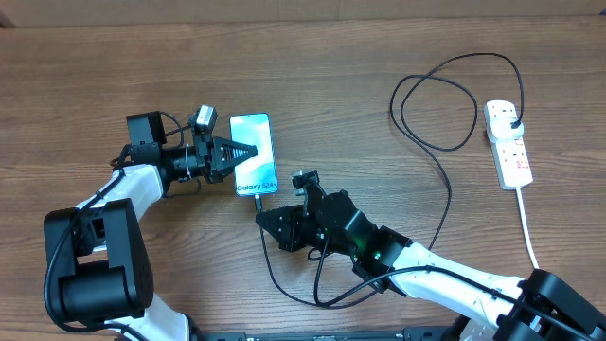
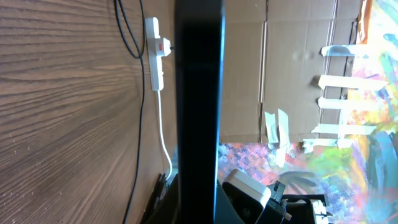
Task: Plug charger to phone and switch on socket
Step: 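Push the plug upward into the phone's port with the right gripper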
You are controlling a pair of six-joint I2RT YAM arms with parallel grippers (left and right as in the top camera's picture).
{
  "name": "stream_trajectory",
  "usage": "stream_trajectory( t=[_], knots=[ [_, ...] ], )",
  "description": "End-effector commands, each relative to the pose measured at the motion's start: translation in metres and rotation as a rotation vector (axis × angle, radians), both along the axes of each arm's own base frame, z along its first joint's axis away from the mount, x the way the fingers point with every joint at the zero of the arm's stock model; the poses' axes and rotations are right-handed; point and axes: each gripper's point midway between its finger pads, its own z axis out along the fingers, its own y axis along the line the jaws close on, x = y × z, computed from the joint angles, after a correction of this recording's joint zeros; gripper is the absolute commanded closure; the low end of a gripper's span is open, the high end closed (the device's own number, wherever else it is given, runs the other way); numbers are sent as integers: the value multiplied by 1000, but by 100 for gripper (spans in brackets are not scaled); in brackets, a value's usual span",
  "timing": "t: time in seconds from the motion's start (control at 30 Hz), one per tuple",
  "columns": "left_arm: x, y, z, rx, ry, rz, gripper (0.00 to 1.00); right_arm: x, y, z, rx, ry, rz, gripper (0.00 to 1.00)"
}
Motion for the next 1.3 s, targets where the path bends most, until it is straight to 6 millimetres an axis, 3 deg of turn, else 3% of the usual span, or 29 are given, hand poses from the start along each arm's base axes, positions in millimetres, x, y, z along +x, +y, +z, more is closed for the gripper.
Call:
stream_trajectory(
  t=[0.0,0.37,0.77,1.27],
  knots=[
    [-4,-5,3,-26,-2,-31,96,4,-2,-4,-12,-5,-28,96],
    [-4,-5,3,-26,-3,-31,96,12,-6,-5,23,90,-130,96],
    [-3,-5,3,-26,-7,-31,96,15,-5,0,39,76,-139,96],
    [-3,-5,3,-26,-7,-31,96,35,-17,0,19,26,-264,96]
  ],
)
